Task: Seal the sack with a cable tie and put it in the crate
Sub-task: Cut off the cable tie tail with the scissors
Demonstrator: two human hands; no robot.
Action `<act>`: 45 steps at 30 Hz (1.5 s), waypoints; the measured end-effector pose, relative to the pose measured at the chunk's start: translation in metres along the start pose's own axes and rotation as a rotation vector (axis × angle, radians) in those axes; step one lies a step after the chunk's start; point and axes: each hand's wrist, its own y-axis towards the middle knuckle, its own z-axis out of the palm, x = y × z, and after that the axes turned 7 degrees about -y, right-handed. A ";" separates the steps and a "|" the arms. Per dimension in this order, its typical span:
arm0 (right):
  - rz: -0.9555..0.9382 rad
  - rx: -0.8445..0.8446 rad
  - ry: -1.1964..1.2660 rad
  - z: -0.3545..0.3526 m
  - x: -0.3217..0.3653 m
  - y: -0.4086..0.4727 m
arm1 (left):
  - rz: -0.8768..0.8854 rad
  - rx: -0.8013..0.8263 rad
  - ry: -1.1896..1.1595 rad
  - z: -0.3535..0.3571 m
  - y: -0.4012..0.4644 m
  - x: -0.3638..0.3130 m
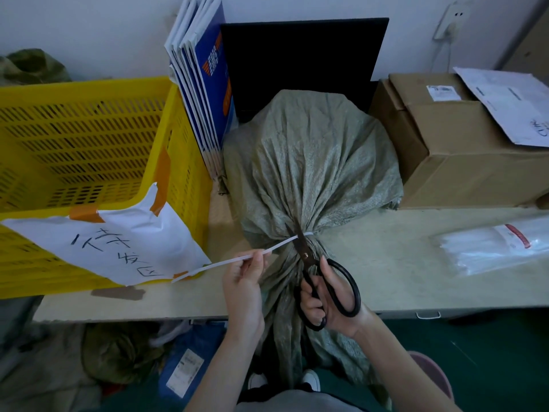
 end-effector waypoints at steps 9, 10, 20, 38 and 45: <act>0.004 -0.019 -0.114 0.009 0.013 -0.006 | 0.002 0.026 0.010 -0.005 0.001 0.002; 0.002 -0.022 -0.117 0.010 0.013 -0.005 | 0.004 0.027 0.006 -0.005 0.001 0.002; -0.069 -0.085 -0.145 0.009 0.008 -0.005 | -0.039 0.016 -0.061 -0.002 0.004 0.001; -0.045 0.062 -0.315 -0.039 0.020 -0.003 | -0.117 0.035 -0.061 0.001 -0.003 -0.002; -0.088 0.051 -0.353 -0.035 0.016 -0.001 | -0.147 0.007 -0.108 -0.001 -0.002 -0.002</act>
